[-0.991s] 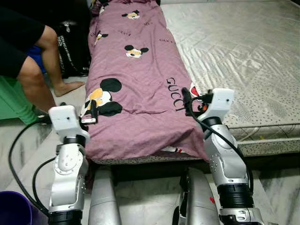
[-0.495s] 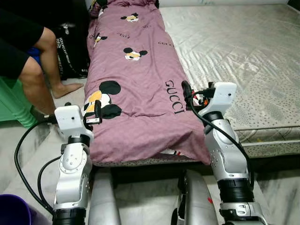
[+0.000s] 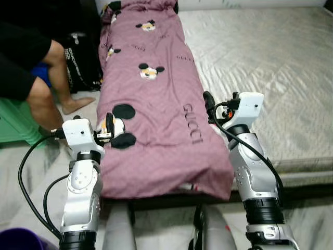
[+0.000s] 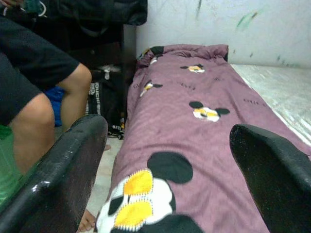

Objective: Clean up the room

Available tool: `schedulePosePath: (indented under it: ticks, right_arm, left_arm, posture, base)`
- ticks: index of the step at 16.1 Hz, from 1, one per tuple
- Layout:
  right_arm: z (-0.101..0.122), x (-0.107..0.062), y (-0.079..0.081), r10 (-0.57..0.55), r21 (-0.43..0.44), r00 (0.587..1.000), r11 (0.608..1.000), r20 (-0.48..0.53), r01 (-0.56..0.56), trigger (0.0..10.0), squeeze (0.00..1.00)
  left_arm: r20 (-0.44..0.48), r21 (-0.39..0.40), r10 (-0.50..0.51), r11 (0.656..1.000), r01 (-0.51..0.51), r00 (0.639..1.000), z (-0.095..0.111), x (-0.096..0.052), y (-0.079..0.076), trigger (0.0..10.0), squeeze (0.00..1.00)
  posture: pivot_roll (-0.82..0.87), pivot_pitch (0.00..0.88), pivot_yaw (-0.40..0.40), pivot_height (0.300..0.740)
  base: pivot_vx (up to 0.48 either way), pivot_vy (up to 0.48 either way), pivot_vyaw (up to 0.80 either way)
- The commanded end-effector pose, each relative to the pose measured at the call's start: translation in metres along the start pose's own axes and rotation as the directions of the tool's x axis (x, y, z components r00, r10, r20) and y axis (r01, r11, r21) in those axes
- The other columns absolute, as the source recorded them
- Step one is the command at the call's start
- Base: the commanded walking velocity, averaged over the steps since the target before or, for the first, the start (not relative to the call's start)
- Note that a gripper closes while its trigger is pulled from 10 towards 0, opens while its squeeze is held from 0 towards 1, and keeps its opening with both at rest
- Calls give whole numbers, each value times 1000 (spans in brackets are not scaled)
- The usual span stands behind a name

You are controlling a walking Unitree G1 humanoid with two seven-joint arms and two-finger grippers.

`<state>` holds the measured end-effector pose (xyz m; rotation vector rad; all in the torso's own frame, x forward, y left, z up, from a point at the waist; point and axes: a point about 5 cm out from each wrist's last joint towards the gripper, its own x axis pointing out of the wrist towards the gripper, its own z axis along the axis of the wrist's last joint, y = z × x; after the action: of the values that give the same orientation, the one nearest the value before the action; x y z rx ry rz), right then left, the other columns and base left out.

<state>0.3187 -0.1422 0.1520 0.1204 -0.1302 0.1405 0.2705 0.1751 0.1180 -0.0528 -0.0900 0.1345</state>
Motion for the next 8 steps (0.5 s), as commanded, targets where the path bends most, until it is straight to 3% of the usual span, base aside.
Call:
schedulePosePath:
  ticks: [1,3,8]
  right_arm:
    - [5,3,1,0,-1,1000,1000,22,0,10000,0]
    - [5,3,0,-2,-4,1000,1000,22,2,10000,0]
    - [4,2,-4,-16,-19,1000,1000,18,16,10000,0]
  left_arm:
    - [11,5,-7,1000,7,1000,2,2,-1,10000,0]
    - [13,5,-8,1000,7,1000,2,3,-1,10000,0]
    - [14,3,-12,1000,12,1000,0,5,-2,10000,0]
  posture:
    - [-23,0,16,717]
    - [-23,0,15,737]
    - [-31,0,19,740]
  base:
    - [0,0,0]
    - [0,0,0]
    - [0,0,0]
